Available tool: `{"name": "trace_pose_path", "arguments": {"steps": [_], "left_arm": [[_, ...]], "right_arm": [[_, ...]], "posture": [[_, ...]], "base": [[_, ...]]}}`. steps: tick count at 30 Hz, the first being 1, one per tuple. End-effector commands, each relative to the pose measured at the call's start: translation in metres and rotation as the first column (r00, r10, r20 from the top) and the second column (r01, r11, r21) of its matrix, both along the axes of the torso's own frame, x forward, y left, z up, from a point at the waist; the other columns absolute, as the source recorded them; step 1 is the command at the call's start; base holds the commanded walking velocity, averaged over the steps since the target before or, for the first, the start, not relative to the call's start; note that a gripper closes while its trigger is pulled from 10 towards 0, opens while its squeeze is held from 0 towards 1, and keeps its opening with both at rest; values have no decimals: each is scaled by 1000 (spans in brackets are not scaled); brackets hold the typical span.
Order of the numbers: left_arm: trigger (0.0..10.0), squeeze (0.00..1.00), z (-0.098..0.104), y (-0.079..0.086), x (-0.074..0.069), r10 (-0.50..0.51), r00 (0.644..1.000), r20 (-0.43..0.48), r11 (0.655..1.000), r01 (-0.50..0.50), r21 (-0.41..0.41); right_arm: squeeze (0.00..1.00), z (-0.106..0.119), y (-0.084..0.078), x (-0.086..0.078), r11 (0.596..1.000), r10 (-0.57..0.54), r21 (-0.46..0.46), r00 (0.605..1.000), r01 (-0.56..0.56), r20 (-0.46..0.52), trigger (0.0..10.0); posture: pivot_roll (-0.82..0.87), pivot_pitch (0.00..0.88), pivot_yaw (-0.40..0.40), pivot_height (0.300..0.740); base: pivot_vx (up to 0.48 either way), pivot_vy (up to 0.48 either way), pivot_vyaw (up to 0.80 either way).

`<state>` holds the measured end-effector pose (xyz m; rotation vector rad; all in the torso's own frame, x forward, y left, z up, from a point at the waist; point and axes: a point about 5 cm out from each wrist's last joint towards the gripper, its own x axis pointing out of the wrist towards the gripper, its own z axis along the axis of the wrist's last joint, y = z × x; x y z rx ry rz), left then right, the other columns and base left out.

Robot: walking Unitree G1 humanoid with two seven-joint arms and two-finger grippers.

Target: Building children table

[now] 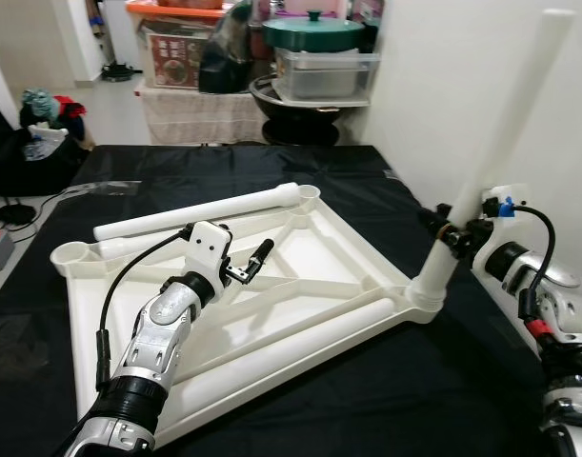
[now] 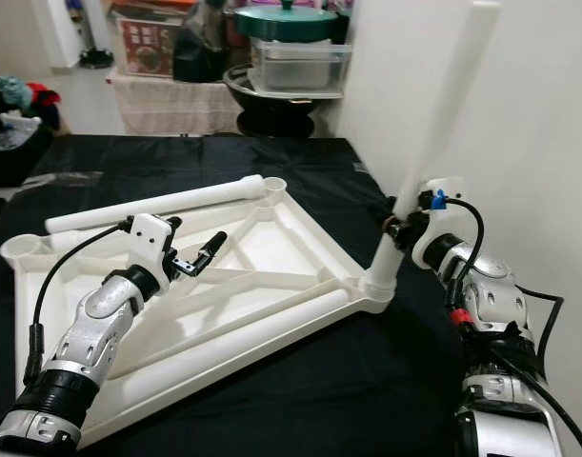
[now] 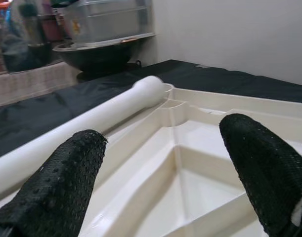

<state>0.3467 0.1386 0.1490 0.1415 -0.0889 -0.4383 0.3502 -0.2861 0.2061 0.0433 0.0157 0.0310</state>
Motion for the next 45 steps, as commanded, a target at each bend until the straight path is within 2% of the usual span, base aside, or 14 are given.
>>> {"name": "trace_pose_path", "arguments": {"steps": [1, 4, 6, 10, 11, 12, 16, 21, 22, 28, 29, 31, 36, 45], "left_arm": [[10000, 0, -3, 3, -1, 0, 1000, -6, 1000, 0, 14], [10000, 0, -2, 3, -1, -1, 1000, -5, 1000, 1, 14], [10000, 0, -2, -3, 0, -9, 1000, -7, 1000, 9, 5], [10000, 0, -2, -6, 0, -16, 1000, -8, 1000, 16, 0], [10000, 0, -2, -9, 0, -28, 1000, -7, 1000, 28, 5], [10000, 0, 0, -8, 1, -30, 1000, -4, 1000, 30, 9], [10000, 0, 2, -2, 5, -12, 1000, -2, 1000, 12, 20], [10000, 0, 0, -3, 4, -12, 1000, -4, 1000, 12, 16], [10000, 0, -1, -4, 3, -13, 1000, -7, 1000, 13, 13], [10000, 0, -2, -9, 1, -18, 1000, -9, 1000, 18, 7], [10000, 0, -2, -9, 1, -21, 1000, -8, 1000, 21, 7], [10000, 0, -1, -4, 2, -18, 1000, -7, 1000, 18, 14], [10000, 0, 0, -2, 4, -21, 1000, -1, 999, 21, 24], [10000, 0, 1, -6, 4, -26, 1000, 5, 1000, 26, 16]], "right_arm": [[0, 0, -31, -14, 919, -394, 32, 919, 394, 20, 0], [0, 0, -36, -19, 867, -496, 67, 868, 493, 29, 0], [0, -34, 35, -31, 876, -469, 113, 883, 469, -29, 0], [0, -43, 62, -39, 880, -449, 143, 892, 453, -58, 0], [0, -49, 92, -43, 908, -379, 159, 922, 388, -82, 0], [0, -51, 114, -41, 944, -280, 154, 955, 292, -93, 10000], [0, -44, 134, -32, 979, -133, 141, 987, 144, -87, 10000], [0, -17, 114, -27, 961, -199, 197, 980, 196, -8, 10000], [1000, -9, 110, -30, 963, -194, 197, 981, 185, 25, 10000], [1000, 5, 111, -38, 976, -75, 213, 993, 55, 88, 10000], [0, 10, 113, -40, 976, 10, 214, 993, -36, 120, 10000], [0, 20, 112, -48, 940, 260, 174, 947, -292, 188, 10000], [0, 22, 92, -52, 843, 530, 12, 832, -539, 166, 10000], [0, 16, 67, -43, 818, 574, -24, 814, -574, 83, 10000]], "posture": [[35, 0, -83, 740], [35, 0, -83, 740], [35, 0, -66, 740], [35, 0, -66, 740], [36, 0, -60, 740], [38, 0, -63, 740], [37, 0, -65, 740], [27, 0, -70, 740], [23, 0, -68, 740], [25, 0, -67, 740], [29, 0, -69, 740], [25, 0, -60, 740], [19, 0, -60, 740], [33, 0, -77, 740]], "base": [[0, 0, 0], [0, 0, 0], [0, 0, 0], [0, 0, 0], [0, 0, 0], [0, 0, 0], [0, 0, 0], [0, 0, 0], [0, 0, 0], [0, 0, 0], [0, 0, 0], [0, 0, 0], [0, 0, 0], [0, 0, 0]]}}
